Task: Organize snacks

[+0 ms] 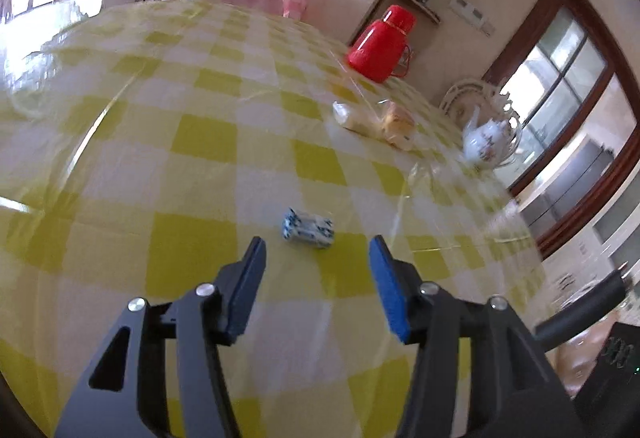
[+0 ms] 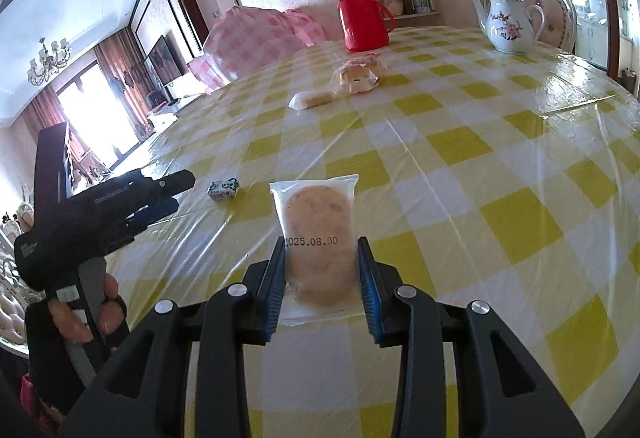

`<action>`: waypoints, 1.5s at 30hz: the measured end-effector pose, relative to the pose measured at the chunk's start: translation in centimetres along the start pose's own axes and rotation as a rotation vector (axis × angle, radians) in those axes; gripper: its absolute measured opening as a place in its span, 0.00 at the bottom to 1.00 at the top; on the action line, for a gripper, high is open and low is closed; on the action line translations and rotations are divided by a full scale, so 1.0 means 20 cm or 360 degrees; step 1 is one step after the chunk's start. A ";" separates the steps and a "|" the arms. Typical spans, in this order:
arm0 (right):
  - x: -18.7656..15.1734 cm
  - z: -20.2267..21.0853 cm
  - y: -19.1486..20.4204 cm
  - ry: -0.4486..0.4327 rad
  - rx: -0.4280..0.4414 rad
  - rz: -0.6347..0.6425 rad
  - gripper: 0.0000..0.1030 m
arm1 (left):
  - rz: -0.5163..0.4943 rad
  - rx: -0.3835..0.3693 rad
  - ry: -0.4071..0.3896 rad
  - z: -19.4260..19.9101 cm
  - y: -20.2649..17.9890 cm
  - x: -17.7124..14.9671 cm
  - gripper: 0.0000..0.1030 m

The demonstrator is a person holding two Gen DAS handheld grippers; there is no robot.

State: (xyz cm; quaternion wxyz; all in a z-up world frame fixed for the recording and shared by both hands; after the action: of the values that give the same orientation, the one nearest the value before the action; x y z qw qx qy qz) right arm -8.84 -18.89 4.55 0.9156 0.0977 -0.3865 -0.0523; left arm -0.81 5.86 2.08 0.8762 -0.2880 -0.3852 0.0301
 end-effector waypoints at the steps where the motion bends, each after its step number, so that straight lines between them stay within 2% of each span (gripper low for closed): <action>1: 0.00 0.00 0.00 0.0000 0.0004 0.0000 0.34 | -0.0043 0.0024 0.0029 -0.02 -0.02 0.01 0.53; 3: 0.00 0.00 0.00 -0.0005 0.0009 -0.0003 0.34 | -0.0126 0.0088 0.0081 -0.08 -0.06 0.02 0.53; 5: 0.00 0.01 -0.01 -0.0013 0.0015 -0.0009 0.34 | -0.0233 0.0223 0.0098 -0.16 -0.12 0.04 0.53; 10: -0.01 0.02 -0.01 -0.0023 0.0032 -0.0015 0.34 | -0.0262 0.0432 0.0240 -0.34 -0.09 0.06 0.52; 11: -0.01 0.02 -0.01 -0.0025 0.0037 -0.0017 0.34 | -0.0290 0.0446 0.0237 -0.34 -0.09 0.06 0.48; 12: -0.01 0.02 -0.01 -0.0025 0.0037 -0.0018 0.34 | -0.0310 0.0459 0.0242 -0.34 -0.10 0.05 0.35; 14: -0.01 0.03 -0.01 -0.0026 0.0043 -0.0019 0.34 | -0.0285 0.0342 0.0214 -0.29 -0.08 0.05 0.34; 21: -0.02 0.04 -0.01 -0.0032 0.0047 -0.0019 0.34 | -0.0331 0.0297 0.0077 -0.03 -0.12 0.02 0.34; 32: -0.07 0.08 0.09 -0.0032 0.0072 0.0032 0.34 | -0.0386 0.0400 0.0021 0.32 -0.10 -0.20 0.35; 45: -0.21 0.12 0.47 0.0068 0.0289 0.0180 0.34 | -0.0408 0.0547 -0.0066 0.81 0.10 -0.33 0.35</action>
State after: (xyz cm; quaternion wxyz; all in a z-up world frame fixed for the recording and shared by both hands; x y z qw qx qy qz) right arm -13.17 -9.28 5.33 0.9125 0.1594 -0.3749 0.0368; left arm -16.34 13.55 5.28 0.9010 -0.0824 -0.4258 -0.0103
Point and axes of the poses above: each gripper's, at about its wrist camera, not at the fingertips, and z roughly against the way its jaws point, y to its left, x to its top, the point moved 1 cm from there along -z, roughly the way its jaws point, and after that the axes turned 10 degrees about -x, right-handed, at the moved point
